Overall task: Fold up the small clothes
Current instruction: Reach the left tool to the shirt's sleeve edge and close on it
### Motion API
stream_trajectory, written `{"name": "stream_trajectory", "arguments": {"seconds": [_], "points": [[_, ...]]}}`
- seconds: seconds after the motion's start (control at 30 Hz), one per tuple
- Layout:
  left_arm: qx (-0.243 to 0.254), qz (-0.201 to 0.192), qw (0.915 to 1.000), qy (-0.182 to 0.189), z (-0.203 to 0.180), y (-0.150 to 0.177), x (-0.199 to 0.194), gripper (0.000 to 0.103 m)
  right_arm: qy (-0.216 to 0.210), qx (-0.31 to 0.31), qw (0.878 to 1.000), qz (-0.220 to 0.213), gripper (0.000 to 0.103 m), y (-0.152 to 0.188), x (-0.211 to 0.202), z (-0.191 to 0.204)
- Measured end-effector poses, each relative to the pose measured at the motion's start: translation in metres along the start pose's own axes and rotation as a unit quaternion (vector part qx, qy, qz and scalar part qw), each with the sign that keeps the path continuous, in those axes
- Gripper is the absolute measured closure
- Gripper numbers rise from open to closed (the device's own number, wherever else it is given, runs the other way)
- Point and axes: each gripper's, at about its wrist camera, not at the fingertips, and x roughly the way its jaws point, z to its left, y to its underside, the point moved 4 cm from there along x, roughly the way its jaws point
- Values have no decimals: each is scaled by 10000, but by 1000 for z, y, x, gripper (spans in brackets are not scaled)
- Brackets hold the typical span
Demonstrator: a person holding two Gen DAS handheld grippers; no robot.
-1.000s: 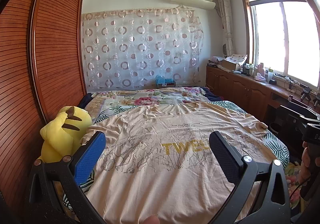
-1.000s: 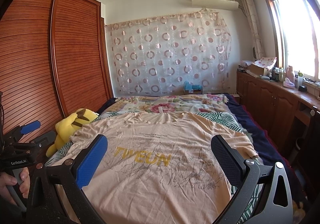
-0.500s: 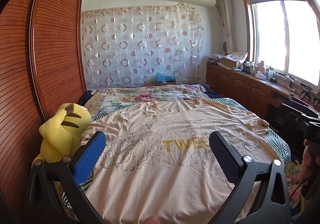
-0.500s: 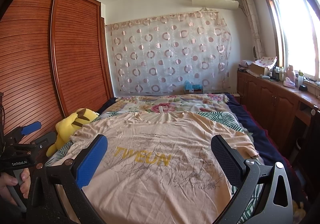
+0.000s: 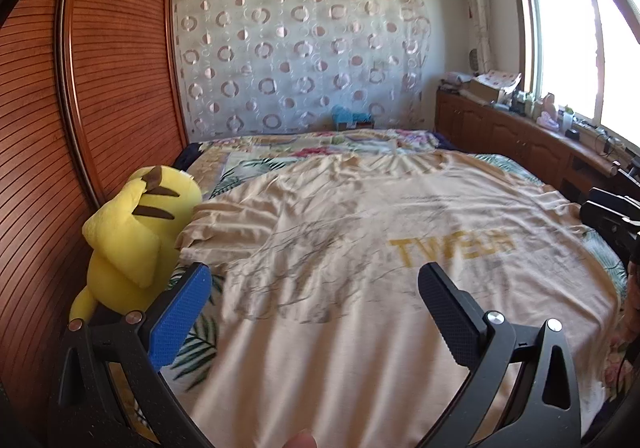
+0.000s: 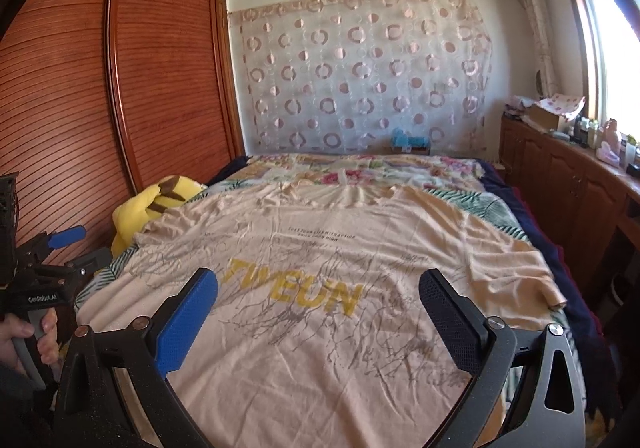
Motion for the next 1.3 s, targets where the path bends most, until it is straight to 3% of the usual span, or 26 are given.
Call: {"name": "stream_trajectory", "arguments": {"seconds": [0.13, 0.53, 0.63, 0.7, 0.8, 1.0, 1.13, 1.2, 1.3], "points": [[-11, 199, 9998, -91, 23, 5, 21, 0, -132, -67, 9997, 199, 13, -4, 18, 1], [-282, 810, 9963, 69, 91, -6, 82, 5, -328, -388, 9957, 770, 18, -1, 45, 2], [-375, 988, 9943, 140, 103, -8, 98, 15, -335, -428, 9948, 860, 19, -6, 47, 0], [-465, 1154, 9921, 137, 111, -9, 110, 29, -351, -452, 9946, 871, 19, -12, 51, 1], [-531, 1413, 9885, 97, 126, -11, 133, 36, -371, -499, 9941, 889, 19, -16, 57, 4], [-545, 1825, 9815, -184, 151, -10, 169, 38, -265, -588, 9944, 834, 19, -17, 66, 11], [-427, 1945, 9800, -61, 150, -10, 183, 46, -294, -530, 9947, 829, 19, -22, 68, 11], [-415, 1914, 9806, -37, 150, -12, 184, 65, -314, -561, 9942, 868, 19, -25, 78, 16], [-348, 1866, 9818, -107, 150, -16, 183, 80, -397, -581, 9928, 967, 19, -23, 84, 19]]}}
